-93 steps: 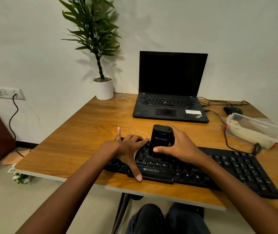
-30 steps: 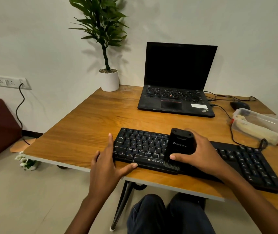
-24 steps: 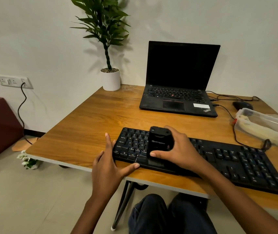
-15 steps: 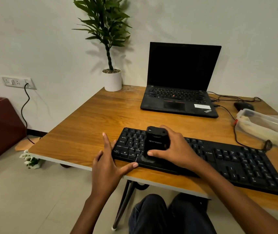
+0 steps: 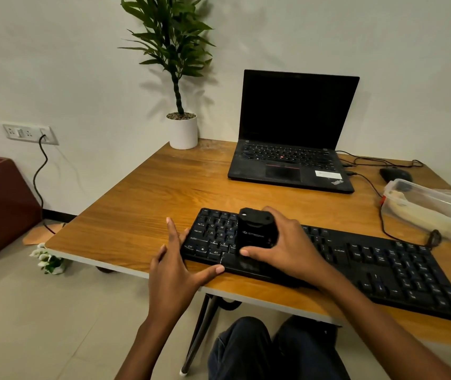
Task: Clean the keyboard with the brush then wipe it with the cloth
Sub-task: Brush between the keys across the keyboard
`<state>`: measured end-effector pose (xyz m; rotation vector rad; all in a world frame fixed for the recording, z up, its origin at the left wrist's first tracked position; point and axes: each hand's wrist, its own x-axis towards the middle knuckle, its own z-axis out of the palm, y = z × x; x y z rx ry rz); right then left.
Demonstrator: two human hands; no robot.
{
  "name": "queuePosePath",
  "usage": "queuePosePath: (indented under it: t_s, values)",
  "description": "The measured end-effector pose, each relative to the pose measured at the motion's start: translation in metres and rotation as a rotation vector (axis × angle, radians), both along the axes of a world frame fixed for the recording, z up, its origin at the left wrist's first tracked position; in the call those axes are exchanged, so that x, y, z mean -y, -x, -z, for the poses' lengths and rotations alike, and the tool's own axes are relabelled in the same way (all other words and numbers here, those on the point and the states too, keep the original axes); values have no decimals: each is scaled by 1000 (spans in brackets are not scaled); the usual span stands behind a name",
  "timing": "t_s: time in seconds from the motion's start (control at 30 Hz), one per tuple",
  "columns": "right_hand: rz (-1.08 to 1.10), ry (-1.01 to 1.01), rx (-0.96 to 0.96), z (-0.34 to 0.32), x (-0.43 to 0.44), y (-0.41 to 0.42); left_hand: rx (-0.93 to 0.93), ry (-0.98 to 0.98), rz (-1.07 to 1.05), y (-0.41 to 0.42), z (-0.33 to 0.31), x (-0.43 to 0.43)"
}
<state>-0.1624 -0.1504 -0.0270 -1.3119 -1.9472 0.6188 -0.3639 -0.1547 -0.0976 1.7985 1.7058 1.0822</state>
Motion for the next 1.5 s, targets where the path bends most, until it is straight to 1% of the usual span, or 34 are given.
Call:
queuePosePath:
  t_s: [0.1,0.23,0.33,0.4,0.47,0.53,0.63,0.83,1.03,1.13,1.23,1.37,1.43,1.5]
  values:
    - [-35,-22,-34,4,-13,23,8,-7,3,1,2,-1]
    - [-29,-41,-52,4,-17,25,10,-9,5,1,2,0]
    - [-78,-1,-28,1,-17,19,8,-12,0,1,1,1]
    - [-69,8,-20,-2,-20,16,9,-7,0,0,0,1]
    - [-72,12,-24,-3,-22,15,11,-2,4,0,-1,2]
    - [-122,8,16,-3,-21,21,14,-4,-4,0,-1,3]
    - [-111,-11,13,-2,-22,24,14,-3,-6,0,-1,3]
    - [-92,125,19,-7,-9,-19,12,20,-18,-2,-5,4]
    - [-36,189,92,-21,14,-65,11,44,-25,-2,-5,5]
    - [-22,143,98,-22,13,-52,16,46,-30,-3,-5,5]
    - [-74,82,93,-14,3,-20,9,48,-34,-3,-6,5]
    - [-66,17,29,-1,-12,24,12,36,-43,-2,-5,5]
    - [-70,15,5,0,-12,28,18,30,-46,-2,-4,5]
    - [-66,61,-34,-2,-7,15,25,16,-53,-2,-4,5]
